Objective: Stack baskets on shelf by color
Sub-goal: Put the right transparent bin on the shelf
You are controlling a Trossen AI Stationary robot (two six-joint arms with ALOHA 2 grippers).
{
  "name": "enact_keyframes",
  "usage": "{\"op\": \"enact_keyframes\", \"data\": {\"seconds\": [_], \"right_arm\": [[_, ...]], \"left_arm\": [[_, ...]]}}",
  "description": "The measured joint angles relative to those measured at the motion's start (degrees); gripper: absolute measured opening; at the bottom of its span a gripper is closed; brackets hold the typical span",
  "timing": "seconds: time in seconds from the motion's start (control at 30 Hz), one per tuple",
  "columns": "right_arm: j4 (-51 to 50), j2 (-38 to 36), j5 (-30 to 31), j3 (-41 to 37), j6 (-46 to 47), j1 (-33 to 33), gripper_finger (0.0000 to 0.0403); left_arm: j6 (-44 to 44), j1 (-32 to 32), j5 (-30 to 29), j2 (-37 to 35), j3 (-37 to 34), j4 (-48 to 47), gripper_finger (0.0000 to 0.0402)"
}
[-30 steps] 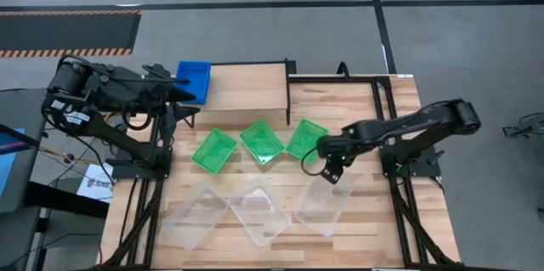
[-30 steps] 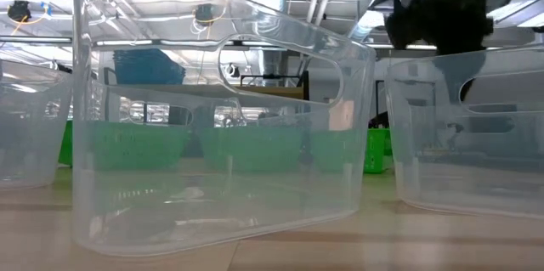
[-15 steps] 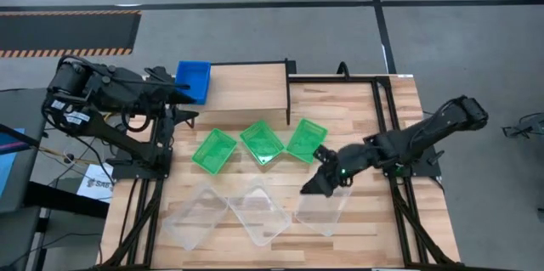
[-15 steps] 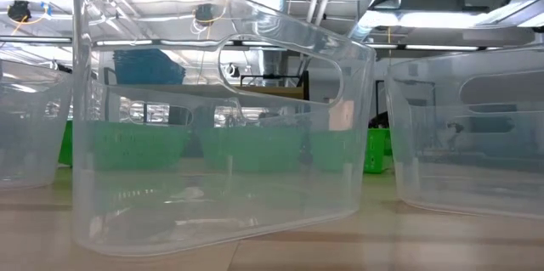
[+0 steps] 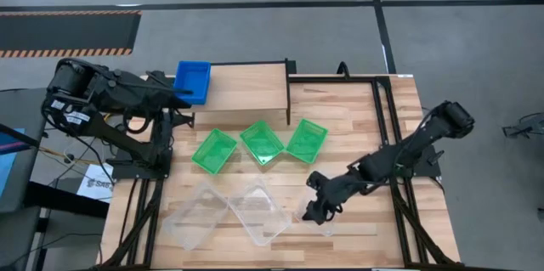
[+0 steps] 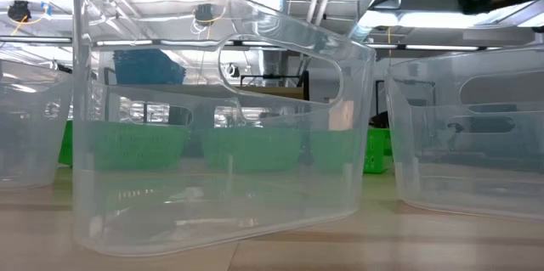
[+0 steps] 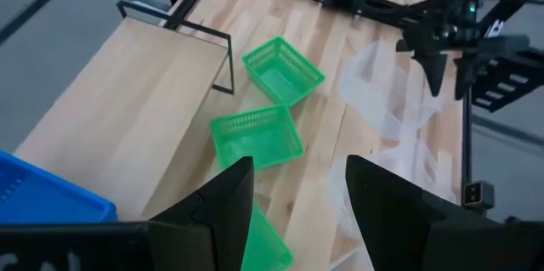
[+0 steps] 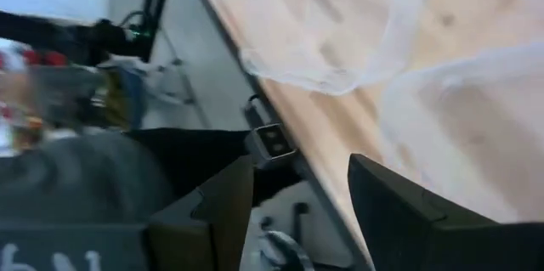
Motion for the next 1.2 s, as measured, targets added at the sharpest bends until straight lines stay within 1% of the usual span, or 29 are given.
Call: {"op": "enact_keyframes", "data": {"seconds": [0.07,0.2,0.33,0.47,0.6,0.97,1.2], "right_arm": [[-6.2,0.9,0.0,3.0,-3.5,0.0,0.0214],[-20.8,3.9,-0.2,10.3,-9.0,0.3,0.0214],[-29.4,8.5,-0.1,17.5,-13.0,0.9,0.0214],[-32.7,14.0,-0.2,22.8,-16.6,1.9,0.0214],[-32.3,18.7,-0.2,25.1,-18.0,2.8,0.0214],[-35.7,27.8,-0.2,25.3,-17.3,3.5,0.0214],[-36.4,33.0,-0.2,25.3,-13.3,3.9,0.0209]], "left_arm": [[-1.5,0.0,0.0,0.0,0.0,0.0,0.0176],[-1.7,0.0,1.0,0.0,0.0,0.0,0.0176],[-3.0,0.0,1.4,0.0,0.0,0.0,0.0176],[-3.6,0.0,1.7,-0.2,0.0,0.0,0.0176],[-3.9,0.0,1.1,-0.4,0.0,0.0,0.0176],[-3.1,0.0,0.9,-0.3,0.0,0.0,0.0176],[-2.1,0.0,-0.3,-0.3,0.0,0.0,0.0176]]}}
